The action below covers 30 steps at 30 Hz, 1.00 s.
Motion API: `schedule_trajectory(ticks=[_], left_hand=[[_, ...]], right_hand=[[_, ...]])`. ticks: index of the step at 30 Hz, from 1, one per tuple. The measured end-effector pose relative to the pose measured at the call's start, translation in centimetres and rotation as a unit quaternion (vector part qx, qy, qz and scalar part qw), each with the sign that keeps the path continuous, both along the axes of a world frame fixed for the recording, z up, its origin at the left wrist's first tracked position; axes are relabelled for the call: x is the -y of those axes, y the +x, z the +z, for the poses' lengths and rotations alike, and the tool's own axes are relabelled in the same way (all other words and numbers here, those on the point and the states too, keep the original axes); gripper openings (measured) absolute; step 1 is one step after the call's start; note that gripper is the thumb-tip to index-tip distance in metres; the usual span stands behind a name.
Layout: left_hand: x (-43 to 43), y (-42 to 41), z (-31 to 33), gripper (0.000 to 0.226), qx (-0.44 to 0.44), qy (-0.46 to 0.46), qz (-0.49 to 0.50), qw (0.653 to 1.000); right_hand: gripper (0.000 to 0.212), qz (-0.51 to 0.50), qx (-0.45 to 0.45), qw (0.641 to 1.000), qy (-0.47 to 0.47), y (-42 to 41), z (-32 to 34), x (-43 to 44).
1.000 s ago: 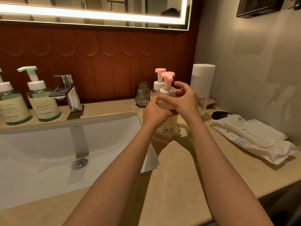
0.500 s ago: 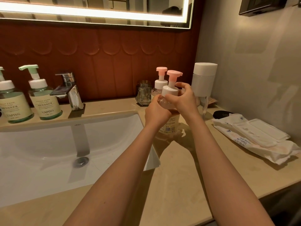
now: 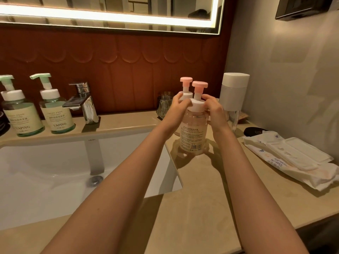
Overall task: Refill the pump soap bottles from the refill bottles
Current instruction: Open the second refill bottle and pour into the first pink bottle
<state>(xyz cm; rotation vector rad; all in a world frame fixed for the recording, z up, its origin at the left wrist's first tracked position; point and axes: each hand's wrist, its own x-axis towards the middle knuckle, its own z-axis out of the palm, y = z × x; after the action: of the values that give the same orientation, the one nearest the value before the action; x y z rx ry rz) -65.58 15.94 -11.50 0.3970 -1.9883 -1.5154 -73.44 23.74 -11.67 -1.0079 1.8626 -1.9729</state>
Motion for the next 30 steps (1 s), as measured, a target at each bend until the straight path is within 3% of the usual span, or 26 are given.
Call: schedule_trajectory(ticks=[3, 7, 11, 17, 21, 26, 30], left_hand=[[0.1, -0.5, 0.3, 0.05, 0.032, -0.085, 0.008, 0.996], [-0.1, -1.0, -0.1, 0.044, 0.001, -0.115, 0.05, 0.992], [-0.2, -1.1, 0.6, 0.045, -0.056, -0.123, 0.086, 0.987], [-1.1, -0.8, 5.1, 0.053, -0.207, -0.106, 0.143, 0.962], [-0.7, -0.4, 5.2, 0.054, -0.213, -0.137, 0.161, 0.954], [-0.3, 0.3, 6.0, 0.055, -0.268, -0.075, 0.205, 0.938], [0.6, 1.1, 7.0, 0.063, -0.26, -0.193, 0.234, 0.917]], right_hand=[[0.049, 0.061, -0.01, 0.996, 0.057, -0.3, 0.0, -0.8], [0.076, 0.086, -0.077, 0.983, 0.14, 0.0, -0.4, -1.0], [0.082, 0.063, -0.1, 0.983, 0.138, 0.0, -0.5, -0.7], [0.092, 0.056, -0.078, 0.985, 0.143, -0.1, -0.4, -0.7], [0.092, 0.05, -0.072, 0.987, 0.133, 0.0, -0.4, -0.7], [0.091, 0.039, -0.08, 0.987, 0.13, -0.2, -0.5, -0.8], [0.092, 0.024, -0.08, 0.989, 0.124, -0.4, -0.6, -0.7]])
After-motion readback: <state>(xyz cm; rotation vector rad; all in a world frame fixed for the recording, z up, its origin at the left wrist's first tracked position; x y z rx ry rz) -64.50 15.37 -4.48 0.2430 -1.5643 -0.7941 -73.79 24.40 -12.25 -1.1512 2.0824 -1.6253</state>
